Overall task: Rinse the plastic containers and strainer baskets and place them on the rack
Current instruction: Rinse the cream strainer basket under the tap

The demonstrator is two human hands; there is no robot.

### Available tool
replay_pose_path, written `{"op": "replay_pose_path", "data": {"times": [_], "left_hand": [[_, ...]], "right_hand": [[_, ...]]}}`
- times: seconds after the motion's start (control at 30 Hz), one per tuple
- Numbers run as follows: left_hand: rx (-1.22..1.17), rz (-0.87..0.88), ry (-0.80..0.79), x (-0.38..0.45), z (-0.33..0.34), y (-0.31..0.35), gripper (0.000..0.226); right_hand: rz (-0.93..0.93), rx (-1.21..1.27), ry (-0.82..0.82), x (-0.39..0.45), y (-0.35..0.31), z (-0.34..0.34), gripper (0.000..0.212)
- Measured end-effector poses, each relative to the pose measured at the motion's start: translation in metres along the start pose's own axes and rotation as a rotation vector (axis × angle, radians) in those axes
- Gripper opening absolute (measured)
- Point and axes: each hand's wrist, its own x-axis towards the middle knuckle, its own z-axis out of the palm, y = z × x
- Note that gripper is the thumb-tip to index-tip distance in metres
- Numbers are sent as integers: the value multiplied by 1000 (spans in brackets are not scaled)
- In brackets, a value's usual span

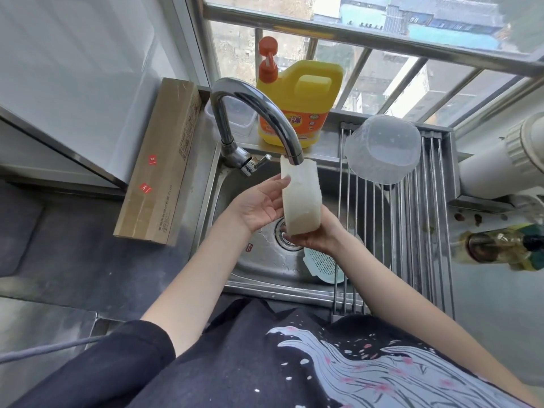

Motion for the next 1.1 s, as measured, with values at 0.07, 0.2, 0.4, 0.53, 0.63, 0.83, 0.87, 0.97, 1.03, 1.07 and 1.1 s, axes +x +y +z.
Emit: {"op": "replay_pose_path", "data": {"times": [0.07,0.2,0.4,0.53,0.63,0.83,0.87,0.97,1.03,1.07,1.1], "left_hand": [[7,7,26,2,-1,2,7],[-11,52,116,11,-5,11,10],[-13,70,141,25,-4,17,15],[15,86,157,32,-1,17,15],[115,76,157,31,0,16,22],[280,-15,-35,30,-4,9,56],[322,-33,-46,28,-5,7,56],[474,-61,-42,25,-8,-2,44],[532,-34,-6,27,-12,-6,36],[544,-14,10,28,-14,-7,35],[549,6,19,29,-15,-6,33]], "right_hand": [[37,-16,14,0,3,3,37],[95,36,-8,-6,13,5,39],[99,128,-25,-12,19,7,35],[92,183,-55,-17,17,12,26],[103,229,-69,-15,16,14,27],[157,314,-85,-21,14,21,36],[171,337,-90,-25,13,21,40],[219,436,-103,-31,9,20,54],[207,420,-102,-34,9,20,61],[193,388,-103,-35,10,18,63],[182,345,-104,-34,11,16,65]]}}
